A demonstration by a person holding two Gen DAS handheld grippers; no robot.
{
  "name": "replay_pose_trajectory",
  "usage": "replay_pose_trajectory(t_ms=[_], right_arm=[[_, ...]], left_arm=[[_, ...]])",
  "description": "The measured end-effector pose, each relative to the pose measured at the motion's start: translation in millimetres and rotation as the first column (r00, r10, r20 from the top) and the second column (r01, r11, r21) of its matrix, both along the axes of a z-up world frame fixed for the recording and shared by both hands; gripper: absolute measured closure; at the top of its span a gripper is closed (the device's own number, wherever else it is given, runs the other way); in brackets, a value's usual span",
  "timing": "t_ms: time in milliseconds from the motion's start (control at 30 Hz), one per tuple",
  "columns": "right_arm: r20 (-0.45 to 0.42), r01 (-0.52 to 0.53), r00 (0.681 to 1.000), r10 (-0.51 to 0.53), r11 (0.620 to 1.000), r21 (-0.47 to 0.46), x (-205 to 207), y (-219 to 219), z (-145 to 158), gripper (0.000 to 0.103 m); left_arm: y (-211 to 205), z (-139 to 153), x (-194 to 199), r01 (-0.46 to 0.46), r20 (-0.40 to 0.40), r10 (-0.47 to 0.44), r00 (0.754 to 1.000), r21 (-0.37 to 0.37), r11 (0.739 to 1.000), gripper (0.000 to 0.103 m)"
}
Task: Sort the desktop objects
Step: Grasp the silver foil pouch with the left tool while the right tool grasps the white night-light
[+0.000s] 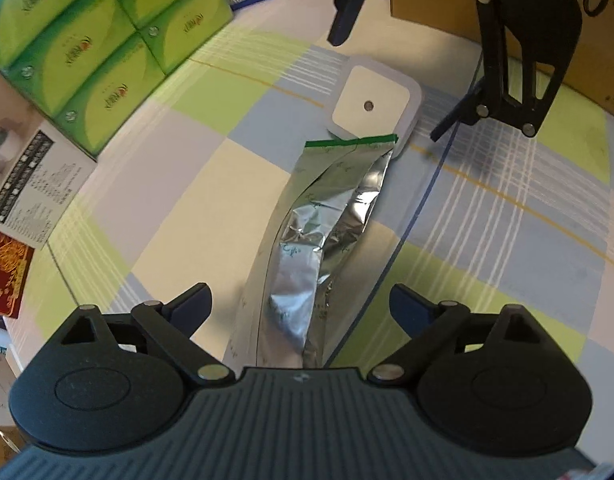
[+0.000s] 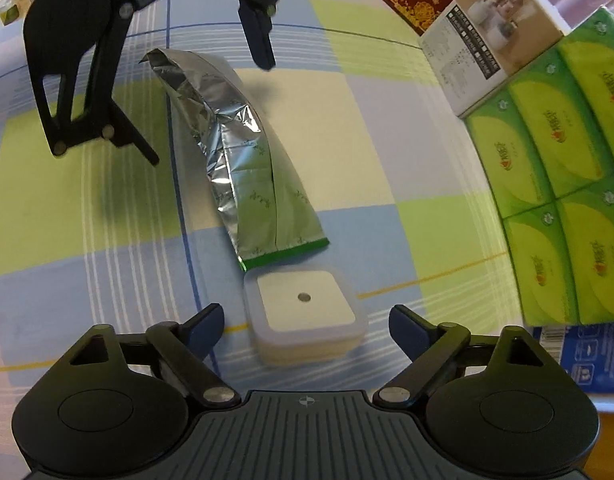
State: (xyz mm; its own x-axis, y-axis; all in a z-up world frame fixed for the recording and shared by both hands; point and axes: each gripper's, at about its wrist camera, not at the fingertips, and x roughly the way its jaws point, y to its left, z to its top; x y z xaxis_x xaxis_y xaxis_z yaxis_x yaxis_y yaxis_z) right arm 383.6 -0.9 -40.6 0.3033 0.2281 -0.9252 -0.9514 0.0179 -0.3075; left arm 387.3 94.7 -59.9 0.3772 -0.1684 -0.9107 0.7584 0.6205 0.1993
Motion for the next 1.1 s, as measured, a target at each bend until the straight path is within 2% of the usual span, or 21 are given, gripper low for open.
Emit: replay_pose_trajectory(t_ms=[100, 233, 300, 433, 633, 700, 767, 833, 967, 1100], right_arm=[[-0.001, -0.019, 1.0, 0.019, 1.0, -0.013, 1.0, 6.0, -6.7, 0.019], [-0.02, -0.019, 1.0, 0.018, 0.999, -0.031, 6.2, 13.6, -15.2, 0.028], [-0.03, -0.017, 0.999, 0.016, 0.999, -0.039, 7.8, 16.3, -18.5, 0.034], [-0.038, -0.017, 0.999, 0.015, 0.999, -0.048, 8.3, 16.9, -21.9, 0.038], [-0.029, 0.008, 1.0, -0.009, 0.999, -0.035, 3.7, 12.0, -23.1, 0.039], [-0.039, 0.023, 0.999, -0.024, 0.999, -0.03, 1.5, 10.1, -22.3, 0.039], [-0.05, 0.038, 0.998, -0.039, 0.999, -0.025, -2.8, 7.1, -21.0, 0.039], [-0.052, 0.054, 0.997, -0.055, 0.998, -0.021, -8.5, 3.4, -19.5, 0.039], [-0.065, 0.129, 0.989, -0.129, 0.992, -0.005, -23.7, -6.6, -16.6, 0.039], [-0.101, 0.245, 0.965, -0.24, 0.969, 0.038, -46.3, -22.0, -9.6, 0.039]], left_arm=[[-1.7, -6.8, 6.5, 0.002, -0.018, -0.002, 1.0, -0.002, 1.0, 0.013], [-1.4, -15.0, 15.4, -0.004, -0.048, 0.003, 0.999, -0.011, 1.0, 0.022], [-1.6, -18.0, 18.8, -0.003, -0.06, 0.002, 0.998, -0.012, 1.0, 0.024], [-2.3, -21.6, 23.0, -0.001, -0.08, -0.001, 0.997, -0.021, 1.0, 0.026], [-2.0, -23.8, 27.8, -0.018, -0.098, 0.015, 0.995, -0.034, 0.999, 0.029], [-2.5, -24.1, 26.7, -0.025, -0.107, 0.022, 0.994, -0.033, 0.999, 0.033], [-3.0, -22.9, 23.8, -0.032, -0.118, 0.028, 0.993, -0.034, 0.999, 0.047], [-4.1, -21.8, 18.0, -0.044, -0.131, 0.039, 0.991, -0.036, 0.998, 0.056], [-8.8, -19.7, 0.2, -0.099, -0.151, 0.091, 0.984, -0.048, 0.994, 0.062], [-16.7, -17.7, -27.3, -0.172, -0.183, 0.155, 0.971, -0.078, 0.982, 0.066]])
